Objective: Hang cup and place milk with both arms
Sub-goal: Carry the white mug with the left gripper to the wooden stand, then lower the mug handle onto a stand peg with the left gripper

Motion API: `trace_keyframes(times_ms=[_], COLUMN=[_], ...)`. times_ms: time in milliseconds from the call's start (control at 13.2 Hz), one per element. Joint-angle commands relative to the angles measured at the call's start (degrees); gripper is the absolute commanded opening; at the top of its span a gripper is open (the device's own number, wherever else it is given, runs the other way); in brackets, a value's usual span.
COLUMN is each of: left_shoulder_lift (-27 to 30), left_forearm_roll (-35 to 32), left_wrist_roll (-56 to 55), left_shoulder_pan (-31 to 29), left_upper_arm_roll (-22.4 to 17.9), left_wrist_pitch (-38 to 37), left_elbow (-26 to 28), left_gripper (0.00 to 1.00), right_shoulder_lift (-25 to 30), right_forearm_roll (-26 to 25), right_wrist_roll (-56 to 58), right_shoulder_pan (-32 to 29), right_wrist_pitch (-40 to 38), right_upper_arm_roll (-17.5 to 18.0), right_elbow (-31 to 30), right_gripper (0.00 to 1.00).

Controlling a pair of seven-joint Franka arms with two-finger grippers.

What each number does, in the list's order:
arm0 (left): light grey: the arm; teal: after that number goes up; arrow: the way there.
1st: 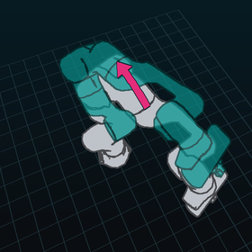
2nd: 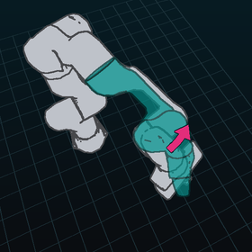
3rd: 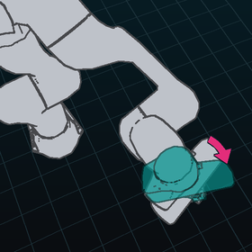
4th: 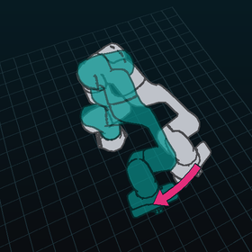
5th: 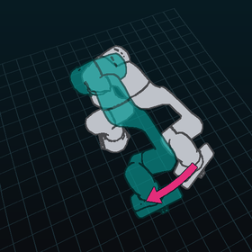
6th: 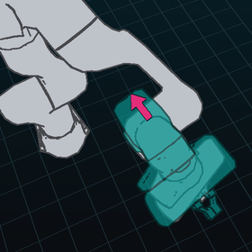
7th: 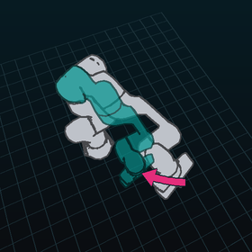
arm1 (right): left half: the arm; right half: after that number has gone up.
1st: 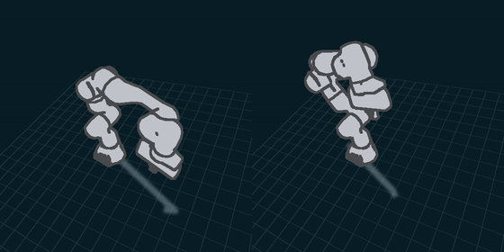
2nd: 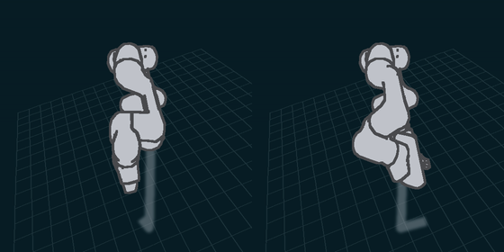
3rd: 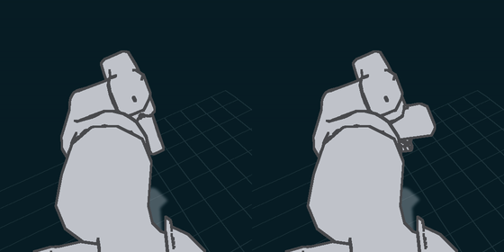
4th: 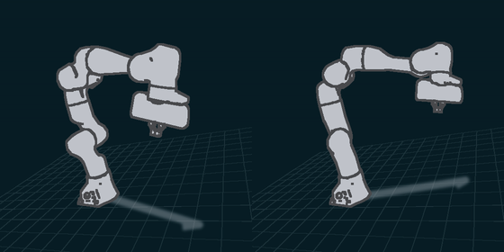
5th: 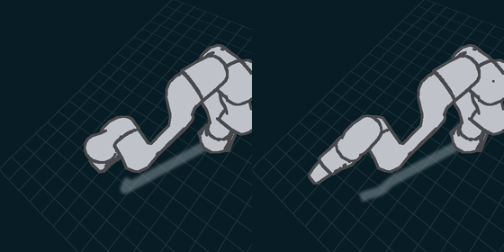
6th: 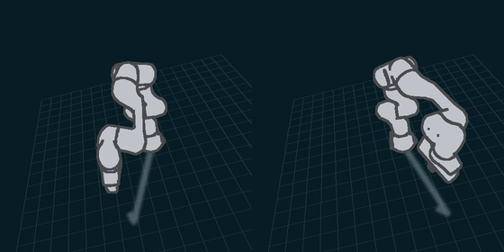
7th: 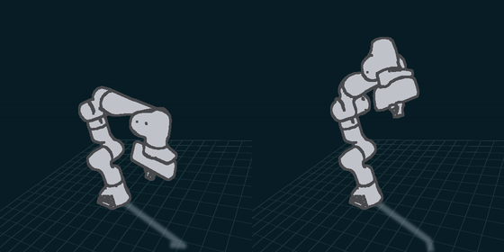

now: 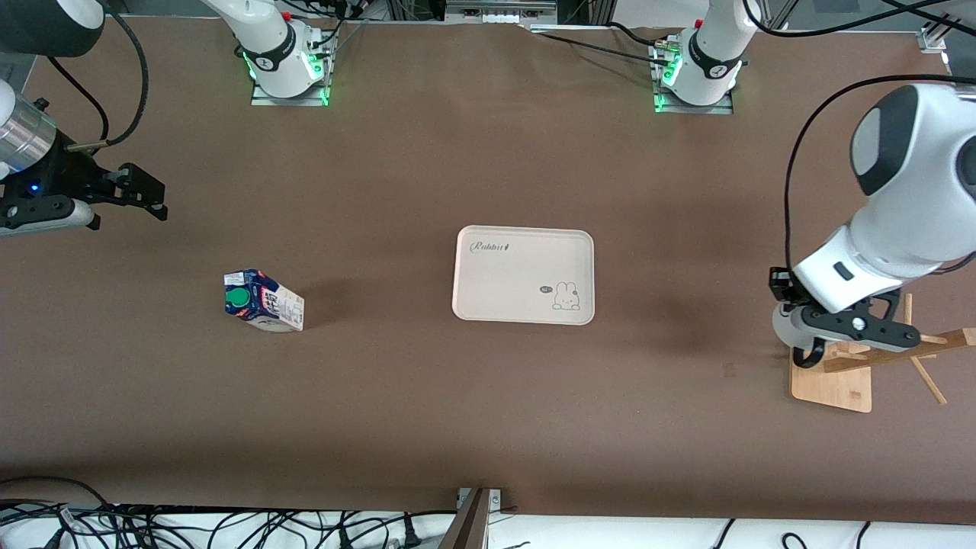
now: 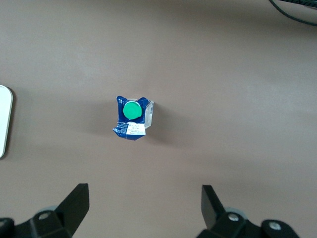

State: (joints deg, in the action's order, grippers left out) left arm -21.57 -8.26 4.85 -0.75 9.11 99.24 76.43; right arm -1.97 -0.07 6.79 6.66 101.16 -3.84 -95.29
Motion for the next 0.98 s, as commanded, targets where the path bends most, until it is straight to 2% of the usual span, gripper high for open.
trace_keyframes(times_ms=[0, 151, 227, 908], left_shoulder_lift=[0.48, 0.39, 0.30, -0.23], left_forearm_roll=[0.78, 7.52, 8.87, 12.66], left_wrist_roll=[0.61, -0.45, -0.45, -0.89], left_shoulder_pan=[-1.88, -6.69, -8.12, -13.67], left_upper_arm_roll=[0.73, 0.47, 0.47, 0.47], left_wrist_pitch=[-4.65, -7.73, -7.74, -8.62], left_elbow=[-1.72, -1.72, -1.72, -1.64], left_gripper=[0.00, 0.00, 0.00, 0.00], right_shoulder_lift=[-0.32, -0.32, -0.32, -0.40], right_forearm_roll=[-0.72, -0.64, -0.64, -0.55], right_wrist_roll=[-0.81, -0.81, -0.81, -0.81], right_shoulder_pan=[-0.42, -0.42, -0.51, -0.51], right_wrist_pitch=[-0.09, -0.09, -0.09, -0.09], right_upper_arm_roll=[0.41, 0.41, 0.41, 0.41], right_elbow=[0.98, 0.98, 0.98, 0.98], right_gripper=[1.00, 1.00, 1.00, 1.00])
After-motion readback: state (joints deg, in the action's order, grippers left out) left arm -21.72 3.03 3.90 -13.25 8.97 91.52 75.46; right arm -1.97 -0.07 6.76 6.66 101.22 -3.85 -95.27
